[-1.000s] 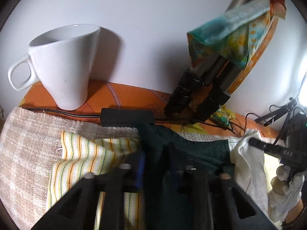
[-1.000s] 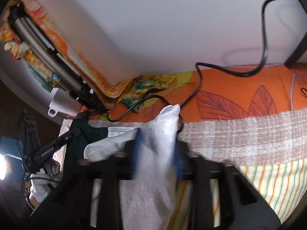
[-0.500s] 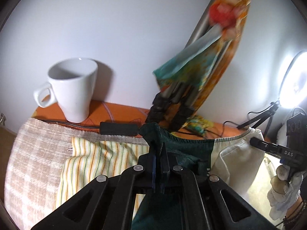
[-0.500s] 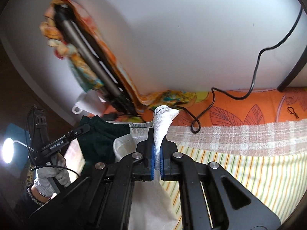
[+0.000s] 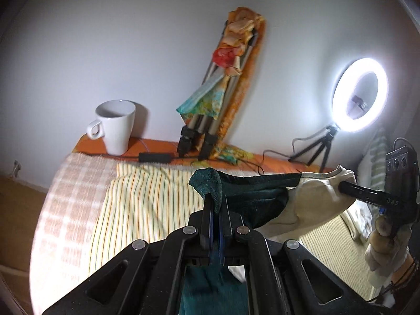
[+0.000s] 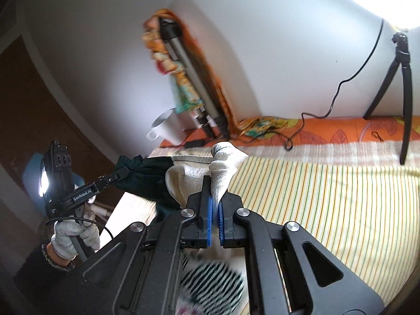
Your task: Fold small clothes
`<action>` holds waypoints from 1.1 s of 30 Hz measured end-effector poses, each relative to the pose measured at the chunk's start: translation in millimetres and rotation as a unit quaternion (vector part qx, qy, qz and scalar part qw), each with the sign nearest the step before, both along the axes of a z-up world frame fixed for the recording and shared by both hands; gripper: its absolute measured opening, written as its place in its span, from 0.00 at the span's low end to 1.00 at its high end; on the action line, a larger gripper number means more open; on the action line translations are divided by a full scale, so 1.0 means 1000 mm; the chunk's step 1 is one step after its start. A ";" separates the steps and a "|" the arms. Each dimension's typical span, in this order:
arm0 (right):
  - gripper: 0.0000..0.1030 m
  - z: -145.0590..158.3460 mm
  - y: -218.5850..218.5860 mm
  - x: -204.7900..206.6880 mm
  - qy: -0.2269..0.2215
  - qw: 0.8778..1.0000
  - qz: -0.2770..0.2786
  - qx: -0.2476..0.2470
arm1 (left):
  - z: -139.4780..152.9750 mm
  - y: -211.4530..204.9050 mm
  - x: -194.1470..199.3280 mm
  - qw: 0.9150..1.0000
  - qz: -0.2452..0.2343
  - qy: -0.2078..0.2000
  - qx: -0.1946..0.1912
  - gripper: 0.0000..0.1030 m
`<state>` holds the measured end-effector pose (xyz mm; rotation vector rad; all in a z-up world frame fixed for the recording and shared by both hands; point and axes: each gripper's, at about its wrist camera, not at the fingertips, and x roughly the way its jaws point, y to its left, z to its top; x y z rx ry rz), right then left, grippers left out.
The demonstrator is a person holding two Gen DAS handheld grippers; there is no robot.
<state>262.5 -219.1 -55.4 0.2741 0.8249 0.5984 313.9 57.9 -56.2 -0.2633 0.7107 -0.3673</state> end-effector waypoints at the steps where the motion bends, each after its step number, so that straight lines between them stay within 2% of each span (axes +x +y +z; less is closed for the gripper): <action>1: 0.05 0.001 0.000 -0.011 -0.002 1.000 0.003 -0.002 | 0.001 0.002 -0.011 1.000 -0.001 0.001 -0.002 0.00; 7: 0.05 -0.006 -0.001 -0.072 0.004 1.000 0.014 -0.008 | -0.008 0.006 -0.071 1.000 -0.010 0.005 0.009 0.00; 13: 0.05 -0.036 -0.004 -0.118 0.024 1.000 0.014 -0.009 | -0.042 0.005 -0.116 0.998 -0.023 0.038 0.042 0.00; 18: 0.05 -0.060 0.005 -0.143 0.016 0.998 0.031 -0.046 | -0.058 0.009 -0.146 0.996 -0.031 0.049 0.066 0.00; 22: 0.05 -0.063 0.009 -0.158 -0.005 0.996 0.041 -0.075 | -0.060 0.019 -0.164 0.996 -0.034 0.050 0.069 0.02; 25: 0.05 -0.060 0.012 -0.172 -0.029 0.992 0.051 -0.107 | -0.062 0.026 -0.180 0.995 -0.044 0.053 0.073 0.12; 29: 0.07 -0.060 0.009 -0.192 -0.045 0.985 0.067 -0.151 | -0.061 0.037 -0.201 0.995 -0.047 0.056 0.070 0.12; 33: 0.13 -0.056 -0.004 -0.206 -0.039 0.986 0.070 -0.147 | -0.056 0.050 -0.214 0.996 -0.035 0.051 0.057 0.15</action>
